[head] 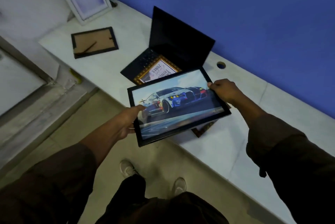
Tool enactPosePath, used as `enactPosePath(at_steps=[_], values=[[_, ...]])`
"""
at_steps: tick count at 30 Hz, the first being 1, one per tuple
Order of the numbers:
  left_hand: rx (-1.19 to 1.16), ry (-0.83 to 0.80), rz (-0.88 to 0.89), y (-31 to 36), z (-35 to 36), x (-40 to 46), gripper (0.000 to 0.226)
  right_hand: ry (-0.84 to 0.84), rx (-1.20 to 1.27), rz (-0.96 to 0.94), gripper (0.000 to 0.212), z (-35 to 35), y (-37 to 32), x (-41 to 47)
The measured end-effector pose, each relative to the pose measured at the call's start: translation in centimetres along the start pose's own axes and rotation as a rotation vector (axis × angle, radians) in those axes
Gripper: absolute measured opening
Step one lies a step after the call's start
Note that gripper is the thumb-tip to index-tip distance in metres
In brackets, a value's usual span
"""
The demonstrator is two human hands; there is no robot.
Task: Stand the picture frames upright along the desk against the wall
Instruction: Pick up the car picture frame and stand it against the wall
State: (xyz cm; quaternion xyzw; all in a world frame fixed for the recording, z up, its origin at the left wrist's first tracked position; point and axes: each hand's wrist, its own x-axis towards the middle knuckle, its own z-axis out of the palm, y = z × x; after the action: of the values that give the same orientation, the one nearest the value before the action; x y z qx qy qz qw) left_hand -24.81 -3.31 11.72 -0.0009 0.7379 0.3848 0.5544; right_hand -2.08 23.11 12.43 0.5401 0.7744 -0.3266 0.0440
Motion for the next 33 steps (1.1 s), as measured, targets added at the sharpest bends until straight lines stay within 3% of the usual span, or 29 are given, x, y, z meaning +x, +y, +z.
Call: enactPosePath(at_steps=[6,13,17,22,26,33], values=[[-0.040,0.087,0.086,5.8,-10.8,3.0,0.049,-0.007,0.057,-0.105,0.045,2.5,-11.1,2.8],[-0.034,0.140,0.235,13.0,-20.4,4.8,0.081,0.046,0.067,-0.172,0.049,3.5,-21.3,6.0],[-0.048,0.145,0.340,18.0,-24.0,5.8,0.045,0.064,0.077,-0.237,0.047,2.9,-26.2,8.4],[0.016,0.152,0.431,24.2,-26.9,7.9,0.055,0.090,0.106,-0.263,0.044,0.5,-31.0,11.6],[0.100,0.154,0.497,30.0,-28.4,9.4,0.064,0.192,0.095,-0.250,0.046,-1.7,-34.3,14.9],[0.119,0.144,0.600,41.0,-29.3,12.3,0.062,0.396,0.137,-0.224,0.045,-5.3,-38.9,21.5]])
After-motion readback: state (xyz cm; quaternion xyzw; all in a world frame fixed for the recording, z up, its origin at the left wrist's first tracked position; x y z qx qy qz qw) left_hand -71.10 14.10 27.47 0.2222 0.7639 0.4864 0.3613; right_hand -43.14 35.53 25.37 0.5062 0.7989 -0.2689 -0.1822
